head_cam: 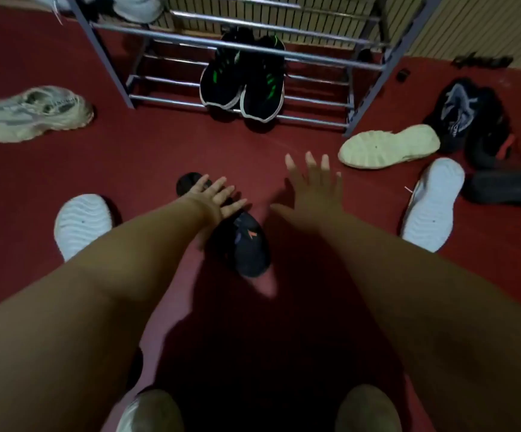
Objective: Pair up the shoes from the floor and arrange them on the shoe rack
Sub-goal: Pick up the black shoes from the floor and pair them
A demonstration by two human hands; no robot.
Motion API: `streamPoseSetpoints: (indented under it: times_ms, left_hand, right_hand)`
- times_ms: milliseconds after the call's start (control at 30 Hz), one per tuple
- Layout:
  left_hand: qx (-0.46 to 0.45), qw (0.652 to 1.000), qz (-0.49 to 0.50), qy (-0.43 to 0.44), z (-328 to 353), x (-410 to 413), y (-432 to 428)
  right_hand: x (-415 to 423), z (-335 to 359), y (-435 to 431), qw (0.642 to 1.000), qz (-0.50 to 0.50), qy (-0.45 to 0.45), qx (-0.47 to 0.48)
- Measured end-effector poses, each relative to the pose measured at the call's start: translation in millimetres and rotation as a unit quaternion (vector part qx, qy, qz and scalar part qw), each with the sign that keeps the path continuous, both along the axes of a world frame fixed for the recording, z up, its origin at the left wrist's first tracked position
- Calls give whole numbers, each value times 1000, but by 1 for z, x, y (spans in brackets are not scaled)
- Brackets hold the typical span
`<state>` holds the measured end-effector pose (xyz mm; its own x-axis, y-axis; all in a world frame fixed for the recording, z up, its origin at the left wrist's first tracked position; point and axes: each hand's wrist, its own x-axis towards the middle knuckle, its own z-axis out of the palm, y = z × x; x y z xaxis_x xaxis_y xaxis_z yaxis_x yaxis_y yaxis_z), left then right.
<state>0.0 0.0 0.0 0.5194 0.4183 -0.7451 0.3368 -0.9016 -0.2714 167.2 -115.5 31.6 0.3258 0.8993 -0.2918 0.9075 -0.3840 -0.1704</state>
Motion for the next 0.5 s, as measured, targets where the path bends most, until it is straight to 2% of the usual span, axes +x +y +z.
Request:
streamPoseSetpoints:
  times_ms: [100,200,400,500]
  left_hand:
    - [-26,1000,-11,11,-19,0,-4]
    - [-29,999,-1,18,-27,0,-1]
    - [-9,998,-63,-7,-37,9,7]
    - [-5,994,-94,-61,-40,12,11]
  right_hand:
    - [1,-19,-13,998,-20,27,-56]
    - [0,-33,-21,995,-50,57,-69]
    - [-8,-48,-16,991,-67,97,-61]
    - [-6,-50,-10,984,-114,133,-36]
